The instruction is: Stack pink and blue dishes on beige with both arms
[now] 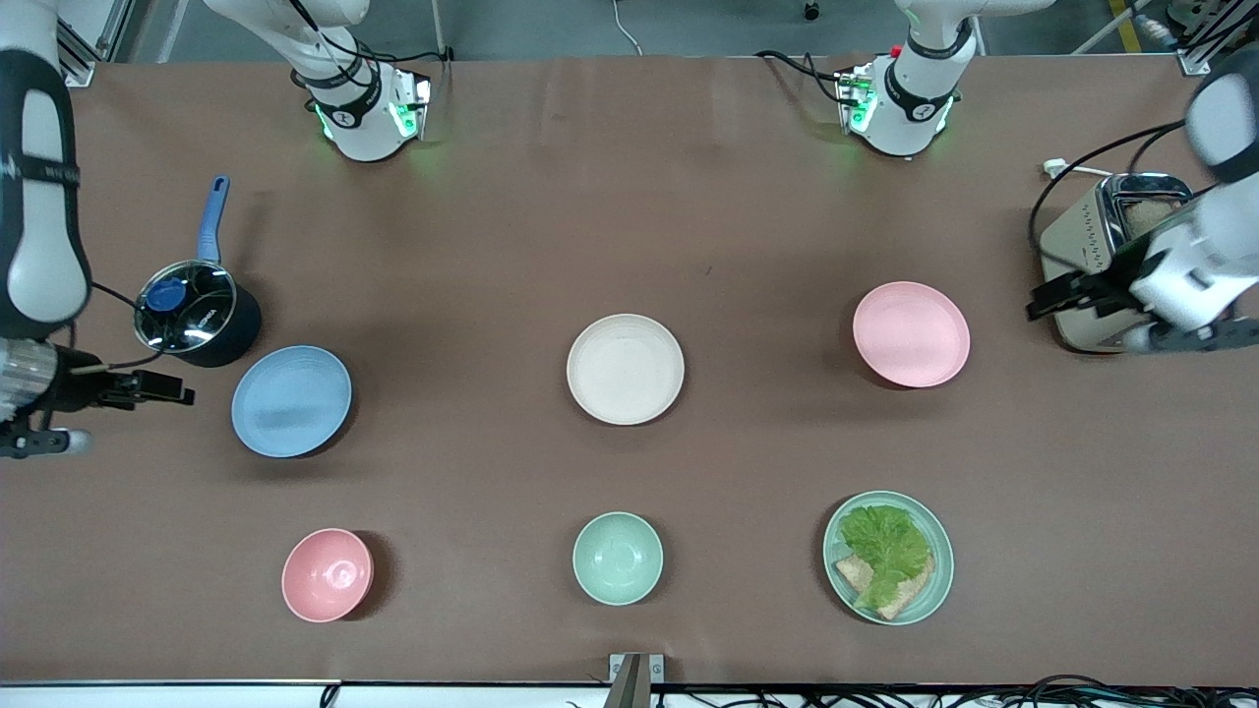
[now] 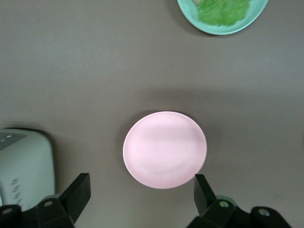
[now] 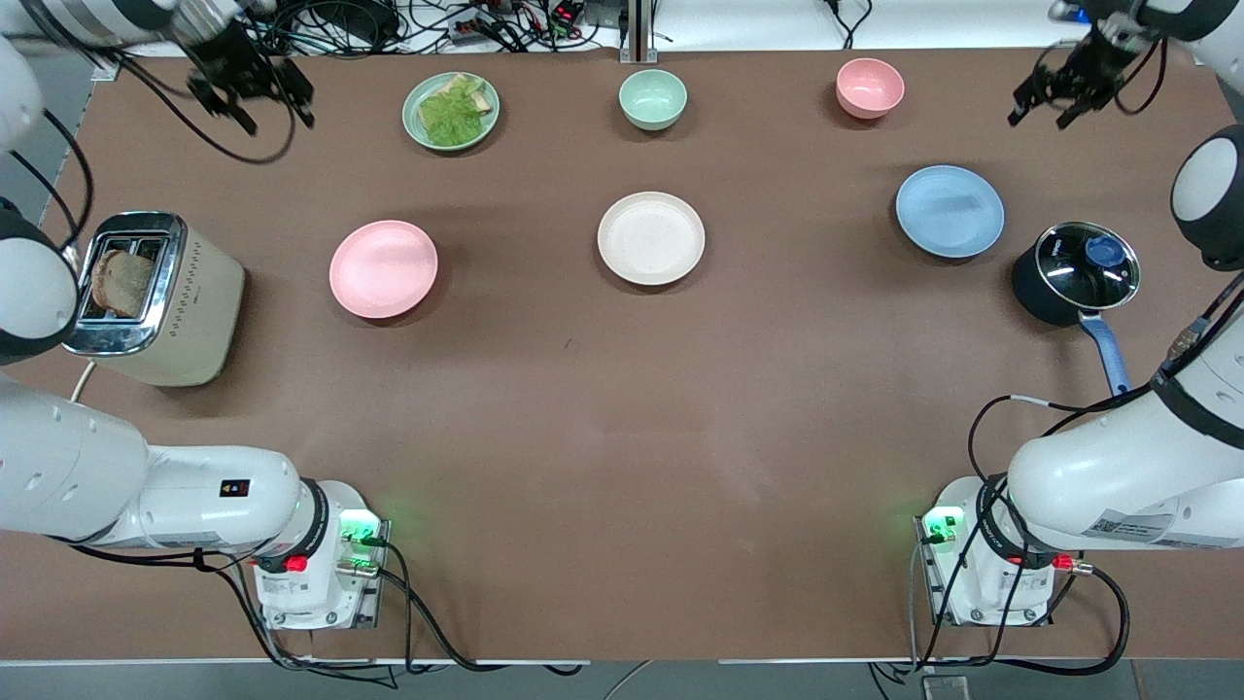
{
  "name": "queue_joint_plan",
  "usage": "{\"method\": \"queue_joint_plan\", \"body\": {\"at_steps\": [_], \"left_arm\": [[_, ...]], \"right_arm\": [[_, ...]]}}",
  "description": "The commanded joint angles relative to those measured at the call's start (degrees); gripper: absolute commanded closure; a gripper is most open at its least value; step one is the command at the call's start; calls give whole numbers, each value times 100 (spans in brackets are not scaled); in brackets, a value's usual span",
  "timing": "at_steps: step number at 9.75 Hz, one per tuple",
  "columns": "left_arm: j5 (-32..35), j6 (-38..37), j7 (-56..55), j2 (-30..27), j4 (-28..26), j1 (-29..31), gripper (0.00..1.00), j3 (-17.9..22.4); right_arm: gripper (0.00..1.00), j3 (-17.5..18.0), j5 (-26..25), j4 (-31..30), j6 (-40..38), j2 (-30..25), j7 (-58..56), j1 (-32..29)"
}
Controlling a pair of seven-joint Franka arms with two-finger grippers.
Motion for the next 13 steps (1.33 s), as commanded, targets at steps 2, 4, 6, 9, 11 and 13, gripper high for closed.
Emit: {"method": "queue_joint_plan", "body": {"at_steps": [2,4,6,9,11,13], "left_arm": [[-46,1514,759,793,-1026,34,23,54],[-38,2087,1174,1181,-1396,87,21,177],[-256,2151,1482,1472,-1459,78,20,169],[-1019,2177,2253,1780,-1485,140,29,177],[-1346,2186,2764,1920,-1494,210,40,308],[-1714,2186,3265,1956,-1494,219,60,519]], "right_arm": [[0,-143,1167,-249,779,802,-1507,-186],[11,-160,1564,-267,788,1067,-1624,-222],[27,-161,1943,-644,823,1059,-1624,-178],[96,-274,1953,-724,736,1042,-1520,-178],[99,-398,1953,-523,464,1033,-1484,-169],[99,-555,1892,-347,149,937,-959,5]]}}
